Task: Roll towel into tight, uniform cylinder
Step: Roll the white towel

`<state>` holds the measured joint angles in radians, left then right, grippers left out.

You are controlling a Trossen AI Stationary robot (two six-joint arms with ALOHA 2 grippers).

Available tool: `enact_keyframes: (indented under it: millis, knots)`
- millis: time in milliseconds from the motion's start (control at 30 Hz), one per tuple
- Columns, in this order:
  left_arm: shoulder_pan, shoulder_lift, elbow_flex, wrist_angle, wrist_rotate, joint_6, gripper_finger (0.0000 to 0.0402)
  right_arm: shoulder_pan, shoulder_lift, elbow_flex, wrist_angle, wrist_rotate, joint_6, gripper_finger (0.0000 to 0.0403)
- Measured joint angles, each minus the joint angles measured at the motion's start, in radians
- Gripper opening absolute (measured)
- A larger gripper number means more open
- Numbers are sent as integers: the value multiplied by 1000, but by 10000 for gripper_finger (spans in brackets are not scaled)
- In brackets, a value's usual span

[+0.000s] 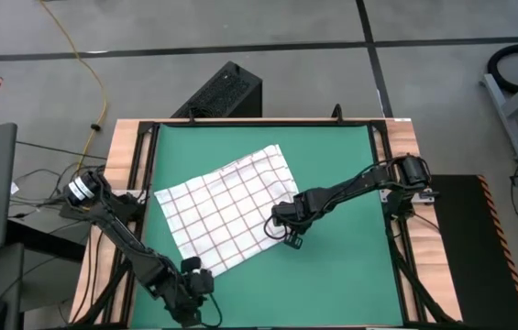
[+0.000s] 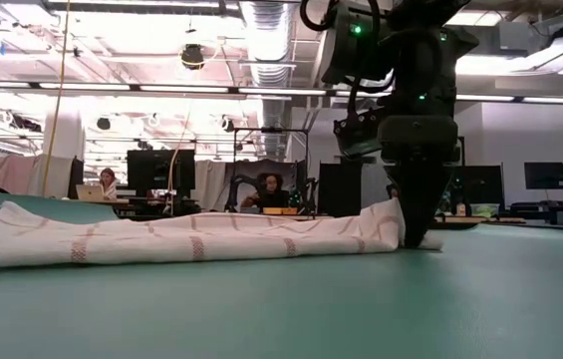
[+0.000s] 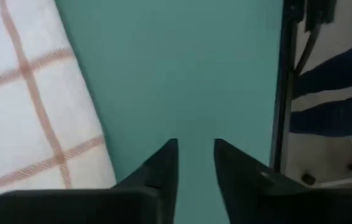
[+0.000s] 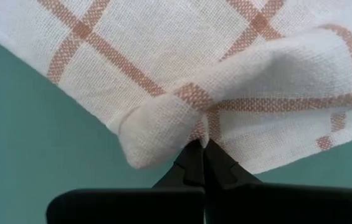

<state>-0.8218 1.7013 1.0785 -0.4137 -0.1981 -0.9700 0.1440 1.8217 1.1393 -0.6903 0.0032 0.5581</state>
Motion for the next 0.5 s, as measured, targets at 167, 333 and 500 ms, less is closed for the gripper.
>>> enact_keyframes:
  millis: [167,333,500]
  knots:
    - [26,-6,26,-96,1,18,155,0,0,0,9,2,-7,4]
    - [28,39,25,-247,-15,-149,189,-8,0,0,37,2,23,5]
    - [21,62,26,-233,-55,-121,183,-10,0,0,40,-1,31,5]
